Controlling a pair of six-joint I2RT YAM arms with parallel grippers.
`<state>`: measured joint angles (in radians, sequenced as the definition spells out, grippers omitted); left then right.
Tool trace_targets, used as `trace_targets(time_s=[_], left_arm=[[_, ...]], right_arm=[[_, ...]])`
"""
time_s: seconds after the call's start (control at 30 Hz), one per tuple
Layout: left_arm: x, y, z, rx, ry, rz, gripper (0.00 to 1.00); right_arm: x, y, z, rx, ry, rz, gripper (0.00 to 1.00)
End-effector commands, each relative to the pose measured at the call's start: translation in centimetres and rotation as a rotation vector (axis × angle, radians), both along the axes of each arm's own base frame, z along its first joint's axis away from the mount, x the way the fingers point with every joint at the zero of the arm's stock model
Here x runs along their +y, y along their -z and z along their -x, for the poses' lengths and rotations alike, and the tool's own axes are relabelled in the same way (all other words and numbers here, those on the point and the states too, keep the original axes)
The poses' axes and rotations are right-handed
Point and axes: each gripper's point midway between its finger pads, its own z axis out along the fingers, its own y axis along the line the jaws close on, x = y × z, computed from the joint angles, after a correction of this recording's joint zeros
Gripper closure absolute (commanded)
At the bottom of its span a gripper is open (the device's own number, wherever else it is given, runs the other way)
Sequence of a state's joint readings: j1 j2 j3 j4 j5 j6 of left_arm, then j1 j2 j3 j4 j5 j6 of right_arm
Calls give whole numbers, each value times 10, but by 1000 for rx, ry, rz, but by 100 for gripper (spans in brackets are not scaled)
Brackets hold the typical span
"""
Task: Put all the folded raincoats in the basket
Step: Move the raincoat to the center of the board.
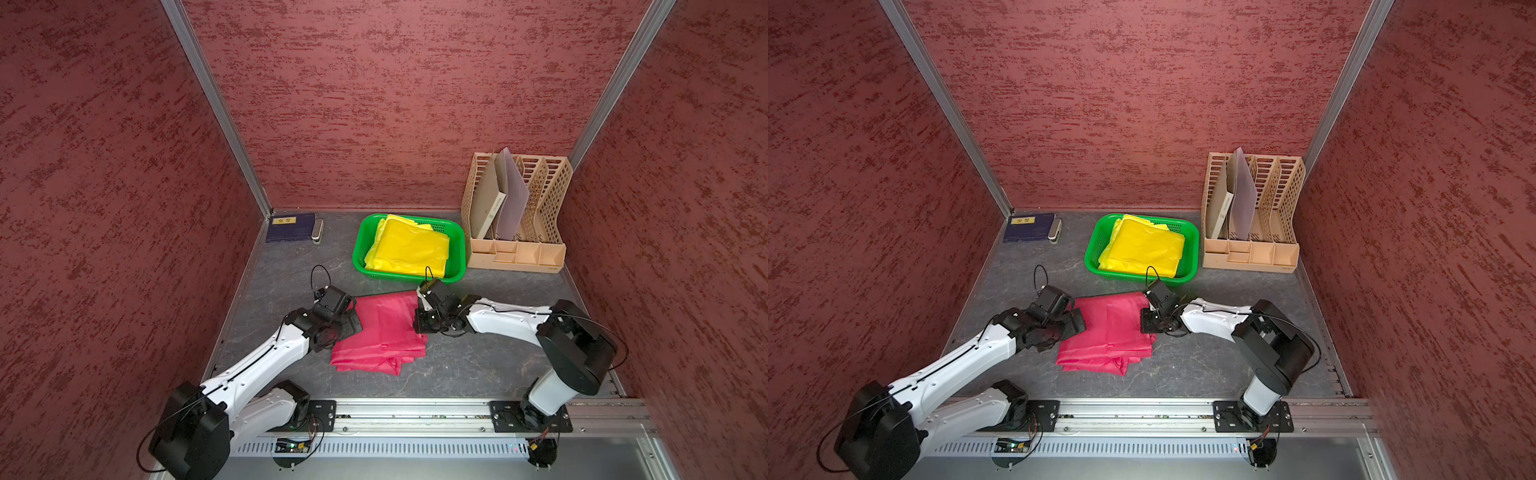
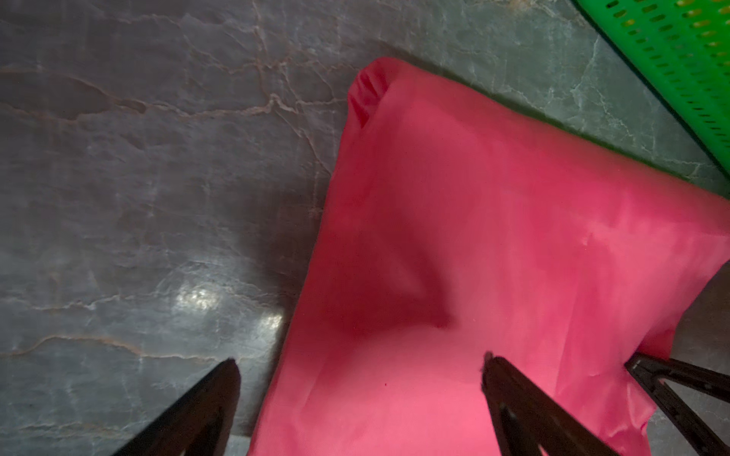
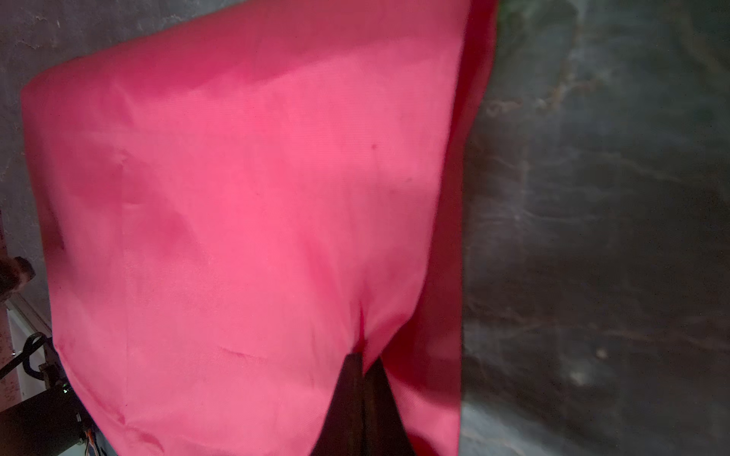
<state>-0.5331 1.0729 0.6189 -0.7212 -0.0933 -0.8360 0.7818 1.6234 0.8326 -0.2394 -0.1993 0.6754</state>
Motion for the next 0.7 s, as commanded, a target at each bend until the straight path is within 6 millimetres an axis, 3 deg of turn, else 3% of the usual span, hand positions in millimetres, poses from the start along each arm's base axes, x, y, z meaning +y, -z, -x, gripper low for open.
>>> trace_targets(time_s=[0.0, 0.13, 0.2, 0.27, 0.33, 0.4, 0.47, 0.67], left_arm=[[-27, -11, -15, -68, 77, 74, 0], [-55, -8, -18, -80, 171, 161, 0], [-66, -5, -16, -71, 210, 193, 0], [-73, -1, -14, -54, 241, 199, 0], [-76, 3, -12, -34, 263, 178, 0], [-76, 6, -10, -12, 275, 162, 0], [-73, 9, -8, 12, 271, 142, 0], [-64, 6, -6, 36, 247, 119, 0]], right_arm=[[-15, -4, 2, -38, 54, 13, 100], [-34, -9, 13, -56, 90, 19, 100], [-38, -17, 17, -70, 87, 8, 93], [-44, -24, 21, -72, 90, 14, 73], [-51, -33, 25, -80, 96, 23, 44], [-60, -40, 28, -89, 111, 38, 31], [-66, -46, 31, -81, 121, 45, 23], [-67, -53, 32, -43, 112, 32, 15]])
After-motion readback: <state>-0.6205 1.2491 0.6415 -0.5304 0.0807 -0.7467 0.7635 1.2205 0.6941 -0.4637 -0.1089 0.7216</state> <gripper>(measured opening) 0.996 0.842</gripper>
